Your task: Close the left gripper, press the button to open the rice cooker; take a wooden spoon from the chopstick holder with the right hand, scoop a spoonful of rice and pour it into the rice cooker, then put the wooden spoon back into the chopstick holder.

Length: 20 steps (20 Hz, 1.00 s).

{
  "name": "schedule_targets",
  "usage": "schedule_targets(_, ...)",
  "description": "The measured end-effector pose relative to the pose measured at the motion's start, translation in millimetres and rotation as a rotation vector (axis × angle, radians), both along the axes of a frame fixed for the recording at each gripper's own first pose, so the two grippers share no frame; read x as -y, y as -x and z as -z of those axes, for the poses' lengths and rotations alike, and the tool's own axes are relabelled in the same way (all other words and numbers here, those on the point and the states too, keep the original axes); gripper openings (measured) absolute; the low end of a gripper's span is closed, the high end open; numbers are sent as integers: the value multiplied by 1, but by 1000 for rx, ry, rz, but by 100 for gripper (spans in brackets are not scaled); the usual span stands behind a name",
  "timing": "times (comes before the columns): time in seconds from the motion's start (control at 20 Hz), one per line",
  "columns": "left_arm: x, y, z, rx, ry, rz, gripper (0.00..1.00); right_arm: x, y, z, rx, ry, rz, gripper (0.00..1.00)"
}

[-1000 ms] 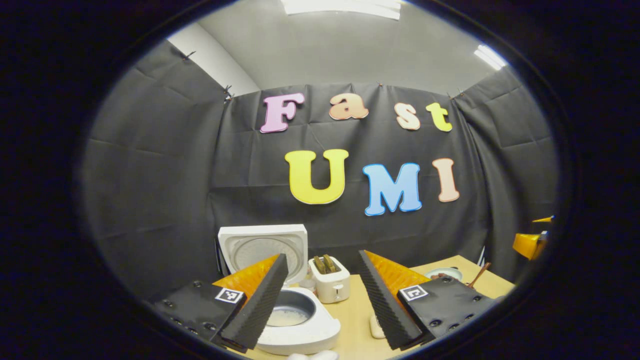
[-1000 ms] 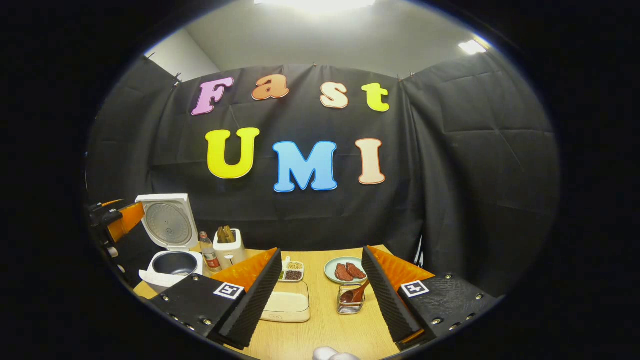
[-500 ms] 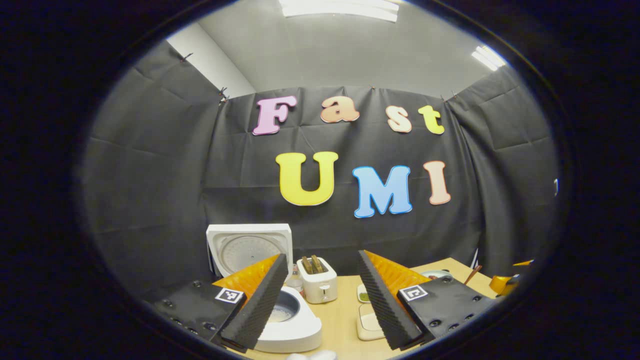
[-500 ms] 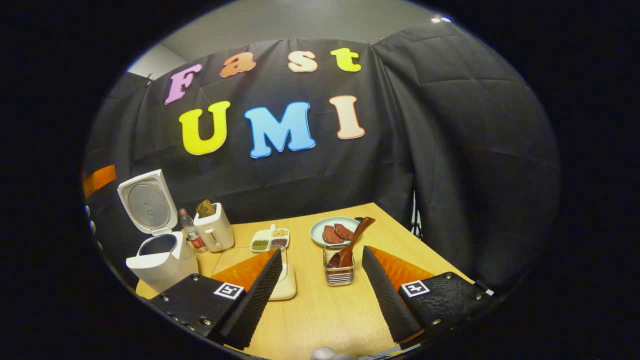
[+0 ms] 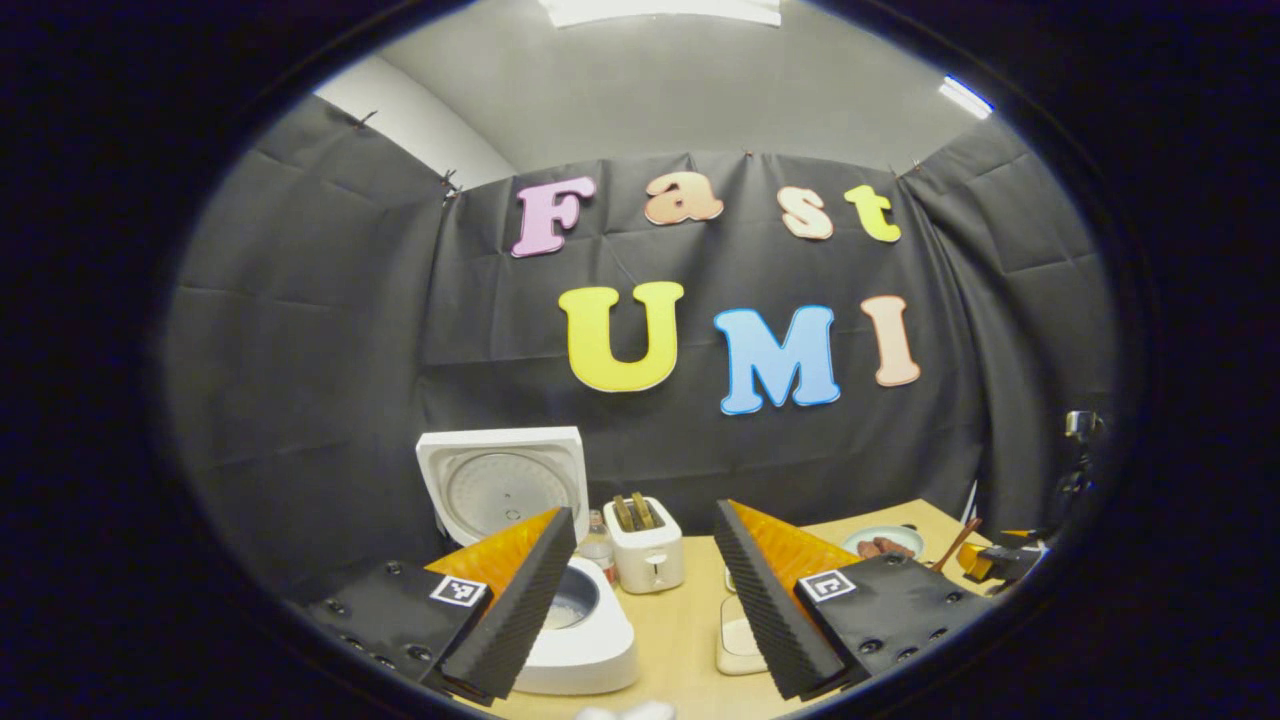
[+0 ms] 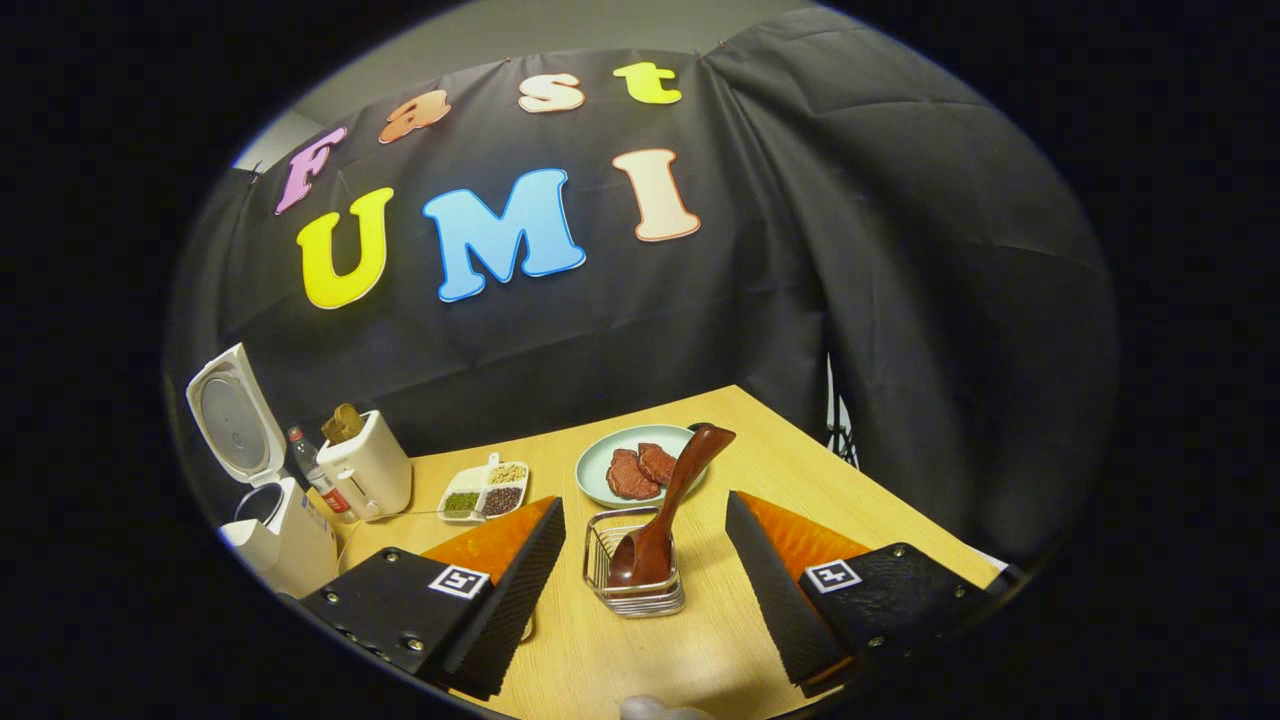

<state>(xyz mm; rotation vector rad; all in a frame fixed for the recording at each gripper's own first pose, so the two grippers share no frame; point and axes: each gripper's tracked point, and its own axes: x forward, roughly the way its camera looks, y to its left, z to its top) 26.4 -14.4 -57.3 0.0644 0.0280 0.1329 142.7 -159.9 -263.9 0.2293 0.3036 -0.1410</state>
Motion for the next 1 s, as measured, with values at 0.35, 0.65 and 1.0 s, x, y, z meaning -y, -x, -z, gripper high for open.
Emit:
schedule_targets(0.35,16,-22,14,-25,-14,-18,96,23,-71,41,-36,-47,20,99)
schedule_targets(0.65,19,-34,27,-57,-23,-32,96,32,-100,51,-39,-72,38,99)
schedule_targets(1.0,23,-42,30,-66,-31,-29,95,34,-116,54,-43,-109,24,79)
